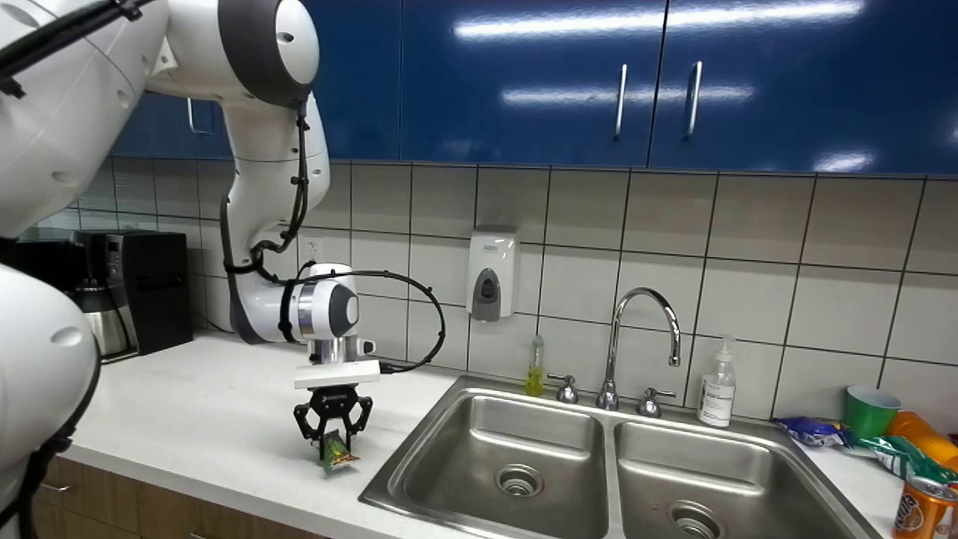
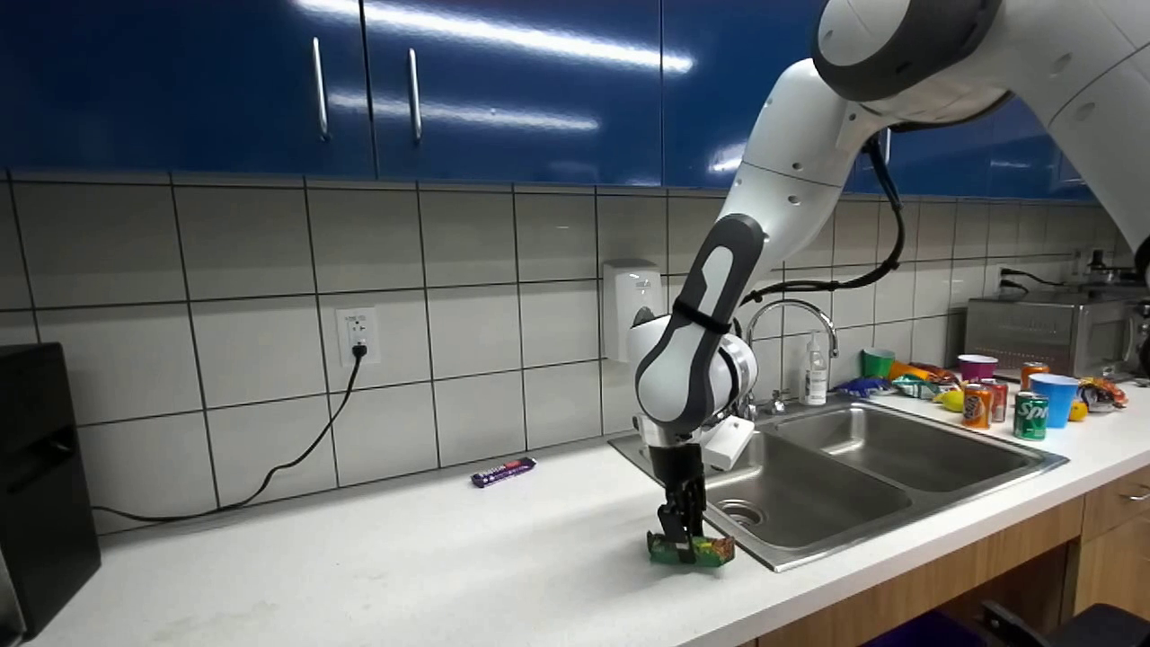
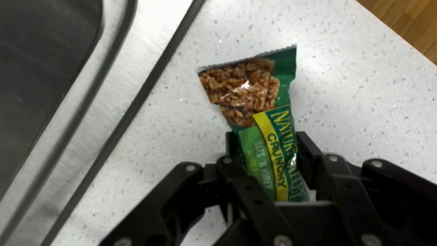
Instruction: Take the packet out of the sink
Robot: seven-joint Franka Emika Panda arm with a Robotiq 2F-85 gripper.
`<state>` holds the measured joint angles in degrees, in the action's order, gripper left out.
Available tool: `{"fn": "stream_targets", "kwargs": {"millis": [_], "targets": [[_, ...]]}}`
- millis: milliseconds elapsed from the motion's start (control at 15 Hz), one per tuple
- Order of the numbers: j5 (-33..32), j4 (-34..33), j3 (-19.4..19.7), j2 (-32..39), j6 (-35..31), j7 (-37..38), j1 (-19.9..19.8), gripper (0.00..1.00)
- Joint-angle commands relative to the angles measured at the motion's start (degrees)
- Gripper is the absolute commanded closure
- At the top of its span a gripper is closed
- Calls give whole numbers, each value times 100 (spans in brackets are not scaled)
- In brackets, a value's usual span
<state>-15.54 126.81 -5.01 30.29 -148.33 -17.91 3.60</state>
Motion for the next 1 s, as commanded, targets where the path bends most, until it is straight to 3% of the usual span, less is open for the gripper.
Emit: {"fn": "stream_targets", "kwargs": {"millis": [0, 267, 333, 400, 467, 733, 933], "targets": [[222, -65, -180, 60, -56, -347, -206, 81], [267, -59, -204, 108, -72, -474, -221, 81], [266, -60, -203, 122, -82, -487, -221, 69], [266, -60, -208, 130, -87, -511, -227, 31], [243, -62, -184, 132, -104, -484, -207, 30], [289, -61, -206, 131, -69, -490, -228, 0], [330, -7, -211, 31, -129, -461, -247, 0]]}}
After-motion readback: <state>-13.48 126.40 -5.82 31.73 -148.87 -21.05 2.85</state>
